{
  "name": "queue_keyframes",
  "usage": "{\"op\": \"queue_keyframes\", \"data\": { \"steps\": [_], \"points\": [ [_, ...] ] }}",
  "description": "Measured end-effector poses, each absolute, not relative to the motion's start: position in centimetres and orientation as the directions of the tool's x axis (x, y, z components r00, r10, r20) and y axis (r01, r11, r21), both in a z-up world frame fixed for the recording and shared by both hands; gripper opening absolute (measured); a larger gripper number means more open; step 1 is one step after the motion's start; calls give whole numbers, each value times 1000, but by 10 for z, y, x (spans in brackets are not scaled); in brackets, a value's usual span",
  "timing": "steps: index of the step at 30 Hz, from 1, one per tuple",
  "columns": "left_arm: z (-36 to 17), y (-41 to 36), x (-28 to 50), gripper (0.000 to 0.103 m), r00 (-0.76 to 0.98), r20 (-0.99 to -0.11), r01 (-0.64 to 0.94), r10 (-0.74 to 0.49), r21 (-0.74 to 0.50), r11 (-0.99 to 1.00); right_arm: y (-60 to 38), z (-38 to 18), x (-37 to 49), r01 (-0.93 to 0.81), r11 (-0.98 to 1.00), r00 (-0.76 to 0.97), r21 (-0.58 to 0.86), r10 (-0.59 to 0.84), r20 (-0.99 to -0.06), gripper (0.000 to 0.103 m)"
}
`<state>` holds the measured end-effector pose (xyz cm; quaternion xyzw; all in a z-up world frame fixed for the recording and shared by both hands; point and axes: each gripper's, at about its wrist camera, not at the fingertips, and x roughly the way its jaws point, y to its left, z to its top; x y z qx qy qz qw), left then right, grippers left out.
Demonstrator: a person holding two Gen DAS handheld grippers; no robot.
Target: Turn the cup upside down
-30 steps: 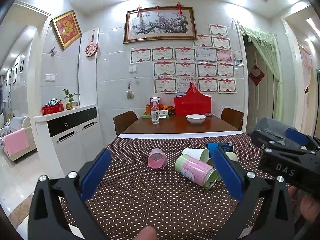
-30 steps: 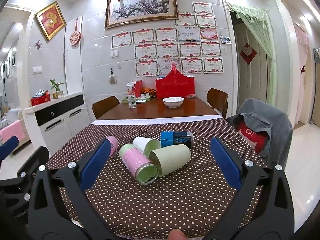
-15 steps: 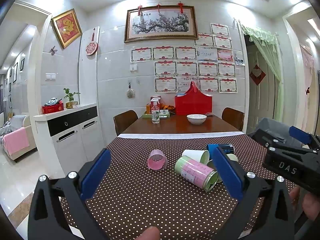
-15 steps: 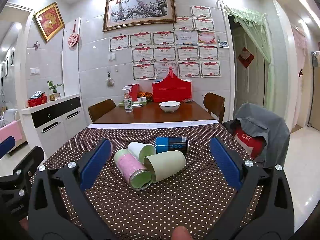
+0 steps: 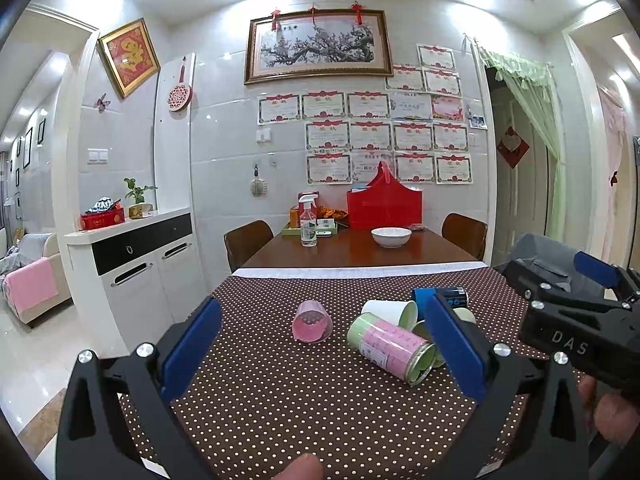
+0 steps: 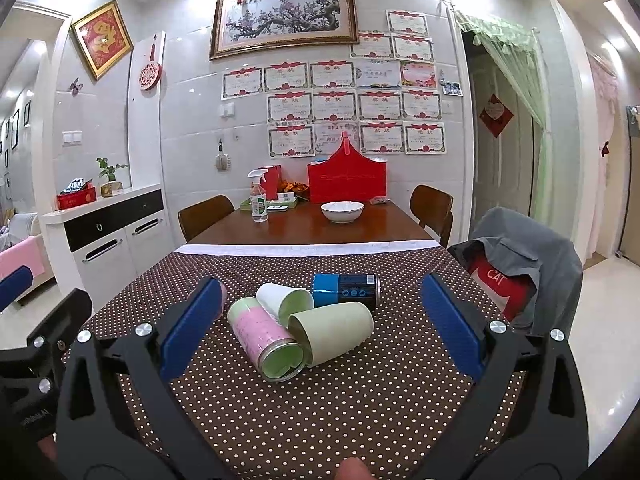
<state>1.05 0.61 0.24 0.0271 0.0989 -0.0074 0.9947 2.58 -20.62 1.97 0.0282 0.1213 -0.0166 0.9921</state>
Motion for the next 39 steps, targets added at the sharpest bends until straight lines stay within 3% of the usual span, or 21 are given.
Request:
{"op": "queue_keyframes", "data": {
  "steps": [21, 39],
  "points": [
    [8, -2, 46, 99, 973, -232, 34, -17, 70, 997, -214, 11, 59, 33, 998, 955, 56, -15, -296, 97],
    [7, -41, 166, 99, 896, -422, 216, -138, 142, 966, -263, -8, 143, 107, 992, 886, 70, -64, -459, 97]
  ]
}}
